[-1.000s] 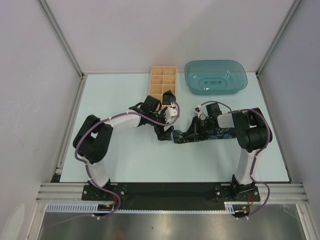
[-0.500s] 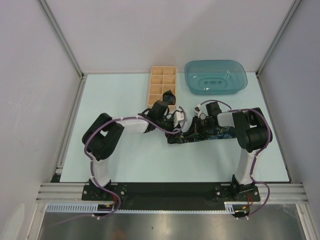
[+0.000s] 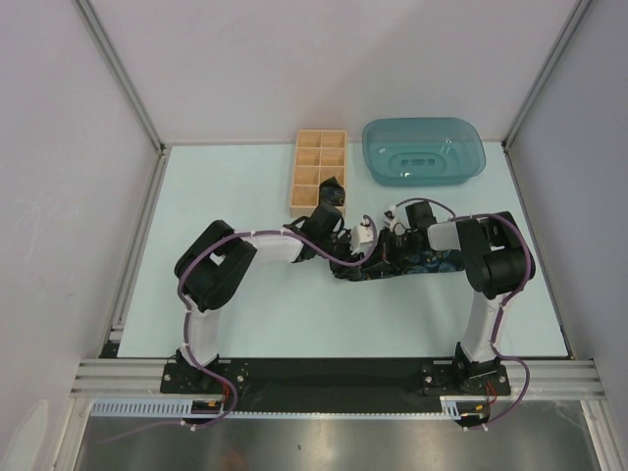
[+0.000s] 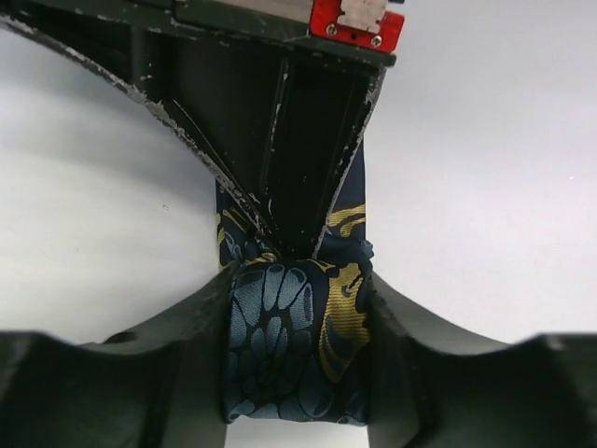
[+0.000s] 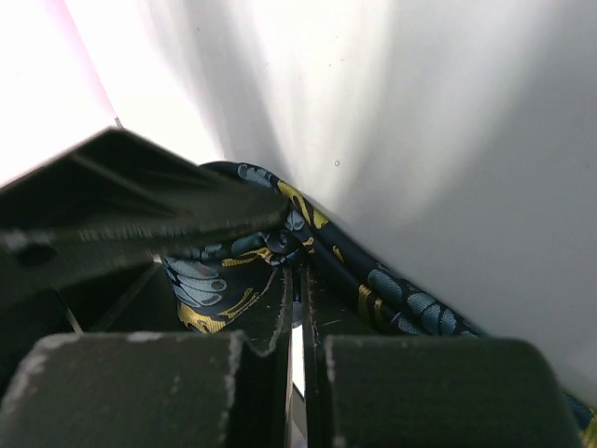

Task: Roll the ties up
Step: Roll the tie at the center of the board.

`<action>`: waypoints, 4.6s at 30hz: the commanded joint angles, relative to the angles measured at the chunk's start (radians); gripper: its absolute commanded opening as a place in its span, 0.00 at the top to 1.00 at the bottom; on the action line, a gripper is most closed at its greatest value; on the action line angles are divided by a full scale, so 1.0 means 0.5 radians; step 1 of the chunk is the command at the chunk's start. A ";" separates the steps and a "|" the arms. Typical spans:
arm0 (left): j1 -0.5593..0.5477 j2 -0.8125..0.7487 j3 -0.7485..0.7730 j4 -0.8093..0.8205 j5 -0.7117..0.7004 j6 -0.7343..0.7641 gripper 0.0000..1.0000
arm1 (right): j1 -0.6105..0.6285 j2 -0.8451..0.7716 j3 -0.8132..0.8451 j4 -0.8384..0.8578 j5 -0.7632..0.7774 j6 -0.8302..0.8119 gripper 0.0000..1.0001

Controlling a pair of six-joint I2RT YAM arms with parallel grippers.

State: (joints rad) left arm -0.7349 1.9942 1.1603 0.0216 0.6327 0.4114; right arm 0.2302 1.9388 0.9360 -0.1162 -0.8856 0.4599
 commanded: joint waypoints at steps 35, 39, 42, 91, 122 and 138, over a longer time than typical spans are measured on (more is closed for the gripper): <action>0.034 -0.083 0.116 -0.645 -0.149 0.371 0.35 | 0.064 -0.098 0.012 -0.092 0.200 -0.097 1.00; 0.089 -0.236 0.012 -0.406 -0.041 0.230 0.18 | -0.034 -0.055 0.003 -0.176 0.259 -0.214 1.00; 0.089 -0.319 -0.038 -0.320 0.066 0.202 0.13 | -0.101 -0.055 -0.004 -0.234 0.305 -0.288 1.00; -0.101 0.092 0.352 -1.003 -0.287 0.438 0.75 | -0.132 -0.432 0.006 -0.391 -0.195 -0.175 0.56; 0.003 -0.257 0.027 -0.470 -0.020 0.159 0.15 | -0.135 -0.129 -0.034 -0.516 0.304 -0.478 1.00; -0.030 -0.181 -0.075 0.052 0.204 0.146 0.01 | -0.046 0.132 0.211 -0.642 0.520 -0.524 1.00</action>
State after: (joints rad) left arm -0.7349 1.8938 1.1332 -0.0387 0.6659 0.4629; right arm 0.1654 1.9285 1.0134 -0.4889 -0.8333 0.2382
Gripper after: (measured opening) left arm 0.994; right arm 0.029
